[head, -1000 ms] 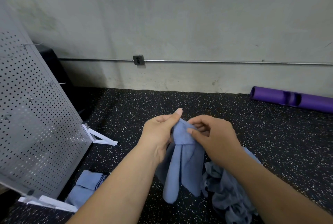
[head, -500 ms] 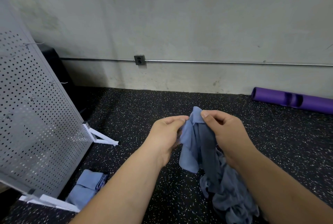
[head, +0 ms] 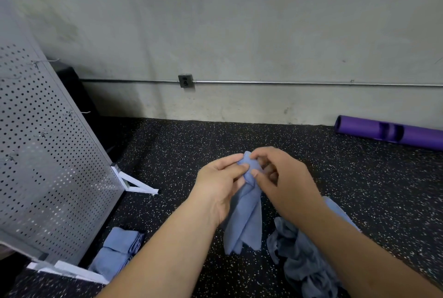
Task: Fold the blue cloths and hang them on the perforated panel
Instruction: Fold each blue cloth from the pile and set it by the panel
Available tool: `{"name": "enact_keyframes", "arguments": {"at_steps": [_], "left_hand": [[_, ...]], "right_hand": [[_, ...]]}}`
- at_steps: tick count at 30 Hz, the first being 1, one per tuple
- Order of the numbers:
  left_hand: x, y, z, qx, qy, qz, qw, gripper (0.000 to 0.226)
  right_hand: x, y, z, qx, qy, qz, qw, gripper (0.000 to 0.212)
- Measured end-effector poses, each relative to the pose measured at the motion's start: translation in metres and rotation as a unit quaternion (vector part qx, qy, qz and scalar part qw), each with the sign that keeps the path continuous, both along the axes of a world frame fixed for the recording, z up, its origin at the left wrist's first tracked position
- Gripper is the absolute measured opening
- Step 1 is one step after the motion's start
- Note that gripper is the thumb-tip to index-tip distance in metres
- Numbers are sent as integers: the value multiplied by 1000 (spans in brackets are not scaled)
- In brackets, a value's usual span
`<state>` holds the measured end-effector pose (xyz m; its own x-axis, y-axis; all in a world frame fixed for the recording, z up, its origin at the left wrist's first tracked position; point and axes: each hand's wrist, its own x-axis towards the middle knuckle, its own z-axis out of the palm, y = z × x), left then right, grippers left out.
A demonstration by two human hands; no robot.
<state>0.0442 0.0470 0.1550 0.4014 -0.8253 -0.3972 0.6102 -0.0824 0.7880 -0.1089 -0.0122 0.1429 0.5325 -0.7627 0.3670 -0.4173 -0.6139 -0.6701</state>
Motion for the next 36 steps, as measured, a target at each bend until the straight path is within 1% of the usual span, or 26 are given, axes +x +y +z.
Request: {"name": "enact_keyframes", "arguments": {"at_steps": [2, 4, 7, 9, 12, 15, 17, 22, 24, 31, 34, 36], "left_hand": [[2, -1, -1, -5, -5, 7, 1000, 28], [3, -1, 0, -12, -2, 5, 1000, 26], [3, 0, 1, -27, 21, -14, 999, 25], [3, 0, 1, -27, 20, -26, 999, 27], [3, 0, 0, -12, 11, -42, 999, 30], [4, 1, 2, -7, 26, -57, 998, 32], [6, 1, 3, -6, 37, -62, 997, 33], [10, -1, 4, 7, 61, -59, 996, 36], [11, -2, 4, 9, 67, -57, 996, 36], [12, 1, 8, 5, 92, -59, 994, 28], [12, 1, 8, 0, 100, -59, 993, 22], [12, 2, 10, -8, 107, -60, 992, 23]], "right_hand": [[-1, 1, 0, -30, 15, 22, 999, 35], [-2, 1, -1, -41, 4, 2, 999, 34], [-5, -1, 0, -48, -26, -33, 998, 22], [-4, -1, 2, -48, -40, -47, 997, 17], [-3, -1, 5, 0, -84, -68, 994, 17], [-3, 3, 10, 51, -124, -38, 990, 22], [-4, 5, 10, 42, -111, -16, 993, 22], [-7, 0, 4, -55, -43, 5, 998, 21], [-8, -1, 4, -76, -27, 8, 997, 22], [-9, 3, 7, -104, -46, 30, 993, 23], [-9, 3, 8, -94, -33, 30, 995, 24], [-10, 2, 8, -73, -36, 10, 997, 19]]}}
